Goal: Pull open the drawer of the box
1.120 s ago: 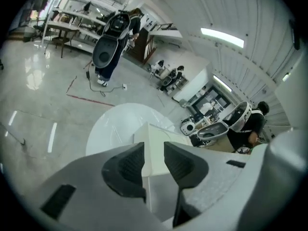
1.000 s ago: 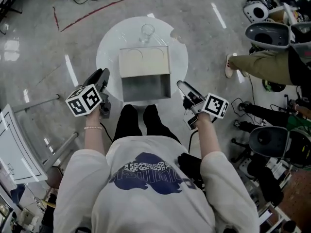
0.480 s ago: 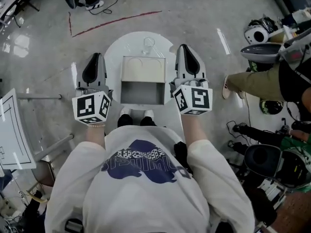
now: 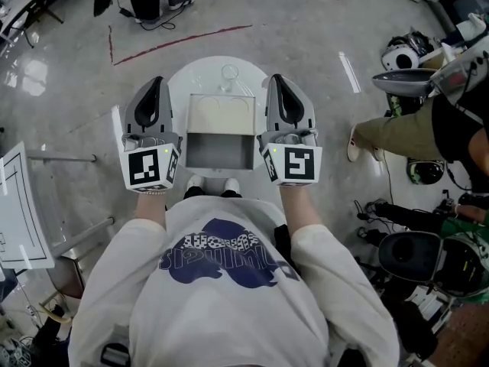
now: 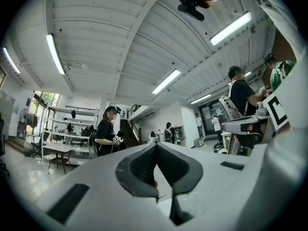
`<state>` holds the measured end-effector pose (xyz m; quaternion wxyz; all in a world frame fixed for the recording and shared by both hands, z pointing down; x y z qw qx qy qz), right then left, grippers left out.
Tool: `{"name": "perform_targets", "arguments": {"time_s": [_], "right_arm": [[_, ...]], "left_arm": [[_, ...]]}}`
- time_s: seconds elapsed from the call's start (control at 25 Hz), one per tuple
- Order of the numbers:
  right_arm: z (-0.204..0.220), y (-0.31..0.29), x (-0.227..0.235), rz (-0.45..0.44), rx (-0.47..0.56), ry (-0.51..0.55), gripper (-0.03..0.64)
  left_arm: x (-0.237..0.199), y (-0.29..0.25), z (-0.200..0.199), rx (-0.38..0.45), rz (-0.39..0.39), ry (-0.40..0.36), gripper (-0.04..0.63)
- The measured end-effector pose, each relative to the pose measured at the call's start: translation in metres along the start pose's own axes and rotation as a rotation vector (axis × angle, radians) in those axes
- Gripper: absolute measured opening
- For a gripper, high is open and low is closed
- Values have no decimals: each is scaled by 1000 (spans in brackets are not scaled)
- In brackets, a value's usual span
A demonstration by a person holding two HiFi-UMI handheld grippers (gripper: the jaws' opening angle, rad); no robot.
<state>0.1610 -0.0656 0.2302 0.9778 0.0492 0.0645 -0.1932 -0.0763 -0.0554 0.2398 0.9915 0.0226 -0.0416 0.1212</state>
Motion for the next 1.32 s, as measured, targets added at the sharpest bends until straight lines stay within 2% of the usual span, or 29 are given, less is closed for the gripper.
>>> {"name": "perform_targets", "arguments": {"time_s": [0.28, 0.48, 1.32], "right_arm": [[-1, 3, 0, 0, 3, 10, -2], [4, 2, -5, -2, -63, 65, -3], [-5, -6, -8, 21, -68, 106, -3]], "left_arm": [[3, -2, 1, 2, 15, -16, 6], [3, -3, 2, 0, 18, -21, 6], [-17, -2, 11, -24, -6, -28, 6]]}}
Point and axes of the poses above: the fingertips, and each gripper's own axes: y backward along the fingers, x to its right, z out of its underside, the point moved 5 cm from there along y, backward along the fingers, and after that the axes turned 3 degrees about -x, right-handed, at the moved point
